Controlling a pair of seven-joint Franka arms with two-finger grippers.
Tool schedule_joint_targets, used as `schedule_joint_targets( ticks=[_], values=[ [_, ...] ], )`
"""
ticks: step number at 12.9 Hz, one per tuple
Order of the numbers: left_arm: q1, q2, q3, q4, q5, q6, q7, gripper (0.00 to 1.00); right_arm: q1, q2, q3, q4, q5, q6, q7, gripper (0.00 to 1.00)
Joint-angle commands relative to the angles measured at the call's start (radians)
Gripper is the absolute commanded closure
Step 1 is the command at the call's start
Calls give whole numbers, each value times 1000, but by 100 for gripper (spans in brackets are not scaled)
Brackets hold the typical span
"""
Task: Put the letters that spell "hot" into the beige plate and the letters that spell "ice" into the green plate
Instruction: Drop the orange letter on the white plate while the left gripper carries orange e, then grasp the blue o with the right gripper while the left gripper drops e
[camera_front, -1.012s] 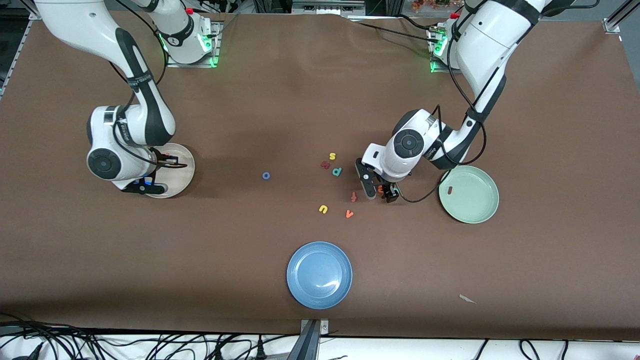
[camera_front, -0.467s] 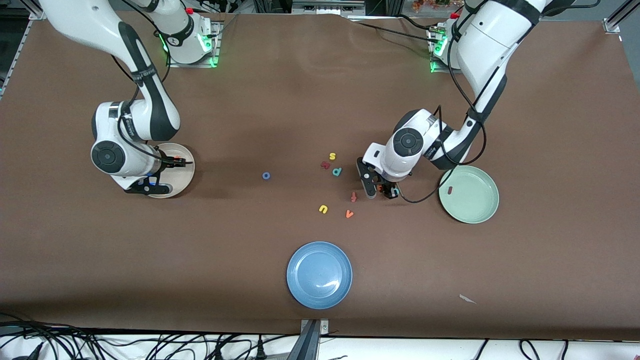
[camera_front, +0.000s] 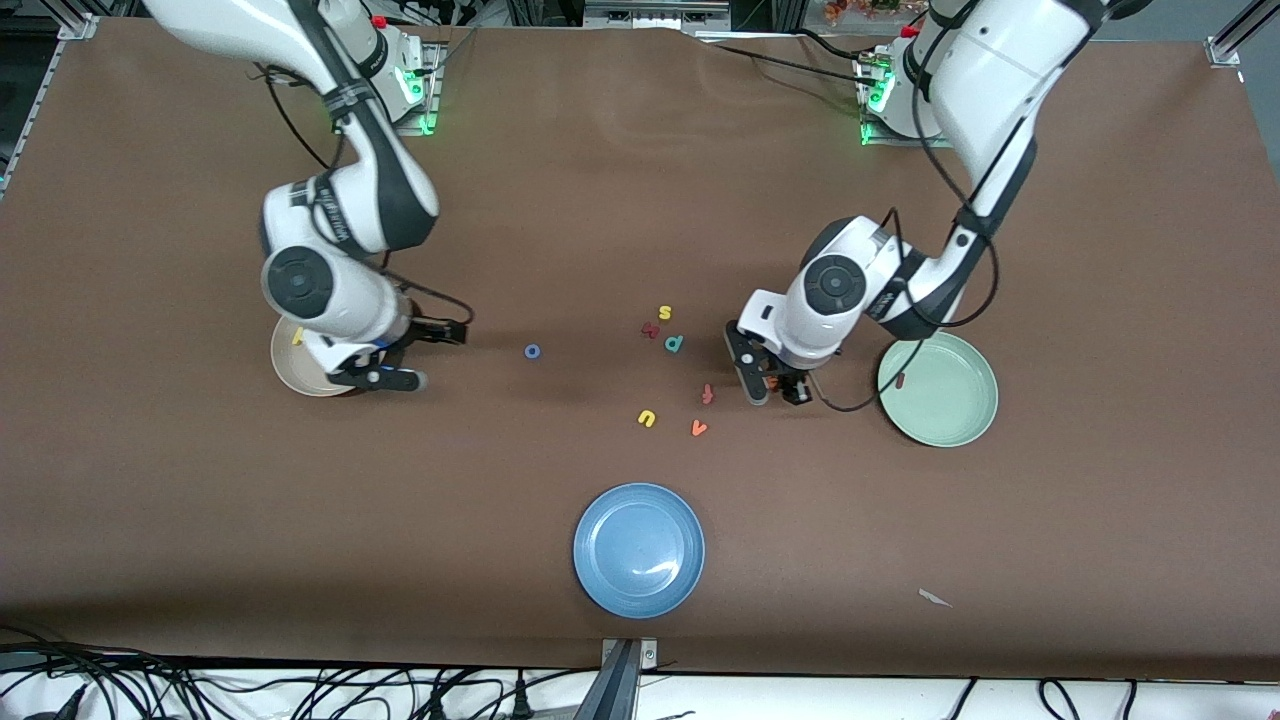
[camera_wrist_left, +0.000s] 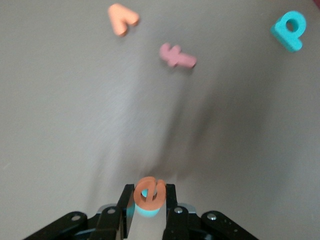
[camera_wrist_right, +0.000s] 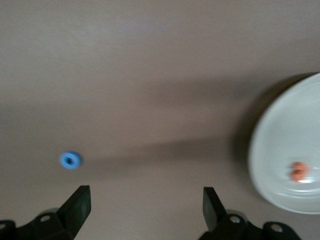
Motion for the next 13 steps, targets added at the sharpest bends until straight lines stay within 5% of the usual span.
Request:
schedule_joint_targets(
  ticks=[1, 6, 9, 10, 11, 12, 13],
  values=[
    [86, -74, -23, -23, 5, -105, 9, 95, 81, 87, -4, 26, 16, 134, 182, 1],
    [291, -73, -20, -41, -22, -128, 293, 95, 165, 174, -6, 17, 13, 294, 309, 1],
    [307, -63, 46, -104, -21, -110, 344, 90, 179, 205, -6, 12, 11, 319, 309, 8],
    [308, -65, 62, -125, -12, -98, 345, 76, 179, 208, -6, 9, 11, 319, 309, 17],
    [310, -69, 66, -141, -10, -93, 345, 30, 181, 210, -6, 6, 11, 319, 309, 27],
    [315, -74, 69, -142, -10, -90, 362, 0, 182, 211, -6, 6, 11, 319, 309, 28],
    [315, -76, 74, -138, -13, -90, 376, 0, 184, 216, -6, 6, 11, 319, 309, 31]
  ],
)
